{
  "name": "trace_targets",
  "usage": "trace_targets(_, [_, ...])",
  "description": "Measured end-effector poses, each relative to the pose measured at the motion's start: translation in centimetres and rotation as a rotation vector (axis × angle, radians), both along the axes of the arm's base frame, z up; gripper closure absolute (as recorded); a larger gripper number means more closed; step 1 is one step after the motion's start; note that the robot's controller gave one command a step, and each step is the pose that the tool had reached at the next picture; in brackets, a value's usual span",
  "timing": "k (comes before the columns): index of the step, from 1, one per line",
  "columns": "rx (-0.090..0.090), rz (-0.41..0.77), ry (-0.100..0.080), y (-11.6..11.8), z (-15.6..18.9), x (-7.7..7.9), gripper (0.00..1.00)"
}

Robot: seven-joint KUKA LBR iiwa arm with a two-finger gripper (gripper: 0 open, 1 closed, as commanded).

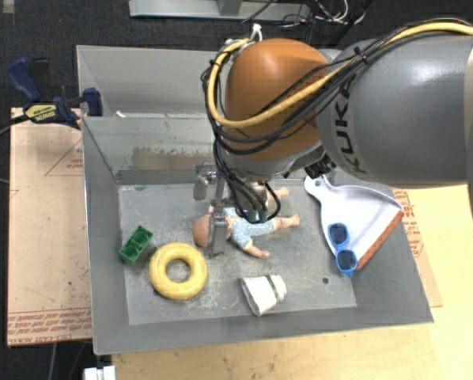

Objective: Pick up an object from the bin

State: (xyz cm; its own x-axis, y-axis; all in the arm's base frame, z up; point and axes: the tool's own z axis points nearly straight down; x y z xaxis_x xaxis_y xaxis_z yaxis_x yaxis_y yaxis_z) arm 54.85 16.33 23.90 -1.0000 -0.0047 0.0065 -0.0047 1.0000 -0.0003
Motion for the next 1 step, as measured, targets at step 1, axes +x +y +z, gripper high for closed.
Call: trace_targets(1, [0.002,-0.004,-0.007,-0.1,0.49,0.13,0.0])
